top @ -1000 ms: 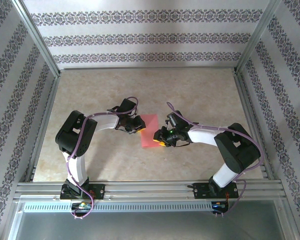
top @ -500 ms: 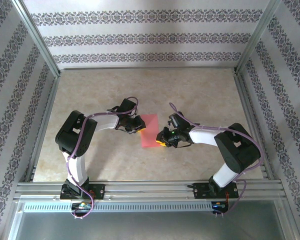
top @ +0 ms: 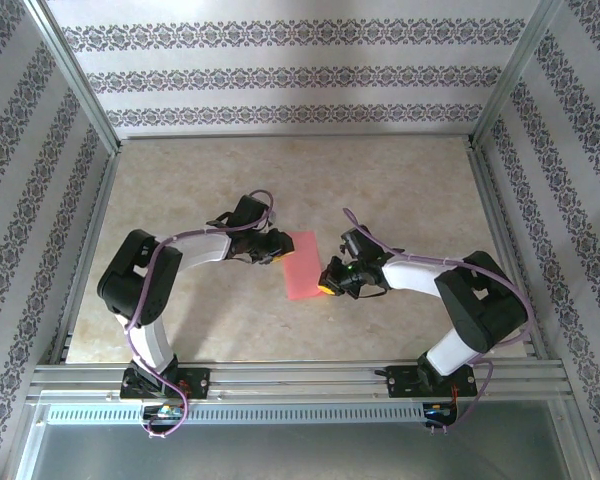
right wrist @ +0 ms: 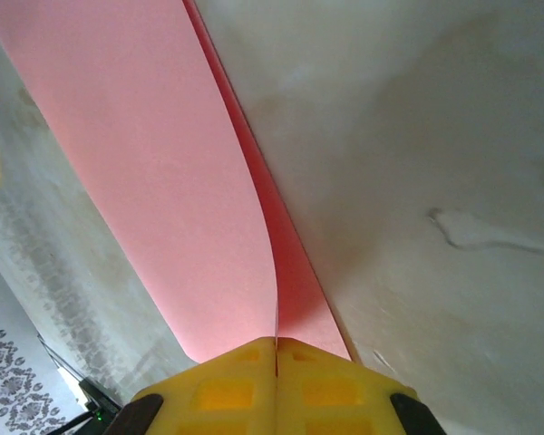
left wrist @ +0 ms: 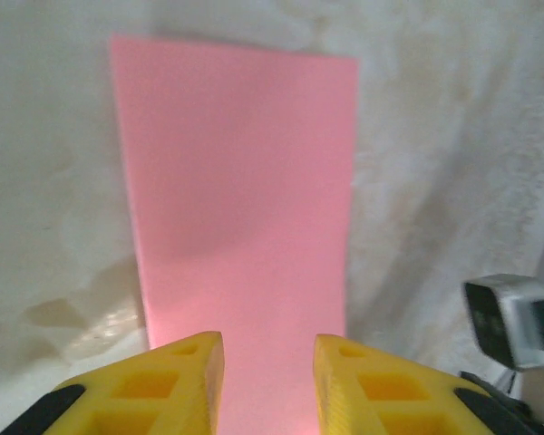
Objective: Fold a paper plane with a square sheet of paper (pick it up from the middle)
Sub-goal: Fold the triangle a second time at the center of the table.
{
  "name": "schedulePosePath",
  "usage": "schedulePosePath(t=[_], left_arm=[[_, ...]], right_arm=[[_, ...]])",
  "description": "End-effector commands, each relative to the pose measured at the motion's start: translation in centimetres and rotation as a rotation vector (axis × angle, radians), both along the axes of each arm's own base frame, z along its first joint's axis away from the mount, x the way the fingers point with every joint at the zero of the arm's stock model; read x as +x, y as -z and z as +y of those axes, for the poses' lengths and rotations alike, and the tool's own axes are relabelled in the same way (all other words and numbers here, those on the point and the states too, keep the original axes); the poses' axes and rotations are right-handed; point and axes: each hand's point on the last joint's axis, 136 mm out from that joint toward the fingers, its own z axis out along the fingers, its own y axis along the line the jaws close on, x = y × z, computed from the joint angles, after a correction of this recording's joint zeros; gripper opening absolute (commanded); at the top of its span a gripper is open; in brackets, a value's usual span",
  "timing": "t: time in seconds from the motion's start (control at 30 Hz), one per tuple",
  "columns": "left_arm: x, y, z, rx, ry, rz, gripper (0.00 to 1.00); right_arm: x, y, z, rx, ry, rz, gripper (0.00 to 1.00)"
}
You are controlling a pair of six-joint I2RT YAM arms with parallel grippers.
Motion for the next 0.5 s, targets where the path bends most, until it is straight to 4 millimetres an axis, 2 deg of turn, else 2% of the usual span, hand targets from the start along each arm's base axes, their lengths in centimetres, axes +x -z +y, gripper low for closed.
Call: schedulePosePath(t=[0.0,0.1,0.47], left_arm=[[0.0,-0.6,-0.8,-0.035,0.02,-0.039,0.31],[0.0,0.7,-0.6,-0.011,0.017,-0.009,0.29],[-0.2,3.7,-0.4,0.042,0.022,0.066,0.23]], right_arm=[[-0.8,0.1,-0.9,-0.028,-0.006,0.009,0.0],[-0.8,-0.1,-0.9,-0.027,-0.006,0.008,0.0],[-0.2,-1.2,-0.2,0.001,-0.021,-0.006,0.0]])
